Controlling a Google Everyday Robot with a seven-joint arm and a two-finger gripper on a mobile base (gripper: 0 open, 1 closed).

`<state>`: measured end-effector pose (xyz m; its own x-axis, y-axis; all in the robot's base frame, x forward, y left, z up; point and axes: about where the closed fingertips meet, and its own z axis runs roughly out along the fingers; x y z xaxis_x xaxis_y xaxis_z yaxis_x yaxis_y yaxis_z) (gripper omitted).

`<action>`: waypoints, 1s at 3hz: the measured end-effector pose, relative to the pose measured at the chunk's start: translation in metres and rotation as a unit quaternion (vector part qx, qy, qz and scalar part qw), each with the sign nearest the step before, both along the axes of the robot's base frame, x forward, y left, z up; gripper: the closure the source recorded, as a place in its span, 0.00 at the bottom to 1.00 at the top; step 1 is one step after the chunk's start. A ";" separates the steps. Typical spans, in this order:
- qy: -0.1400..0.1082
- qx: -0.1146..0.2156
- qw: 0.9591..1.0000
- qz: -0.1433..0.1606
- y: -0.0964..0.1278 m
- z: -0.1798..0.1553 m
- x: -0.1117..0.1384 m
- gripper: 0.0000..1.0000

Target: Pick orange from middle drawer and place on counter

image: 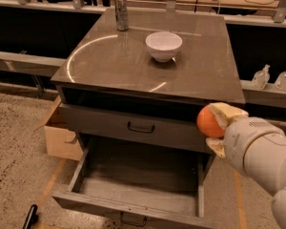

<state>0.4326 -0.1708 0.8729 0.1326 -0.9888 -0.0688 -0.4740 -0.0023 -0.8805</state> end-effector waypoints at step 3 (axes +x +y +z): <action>-0.152 0.045 0.984 0.076 -0.014 0.103 0.077 1.00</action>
Offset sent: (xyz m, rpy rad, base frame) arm 0.1186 -0.0238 0.1288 0.0720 -0.3444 0.2476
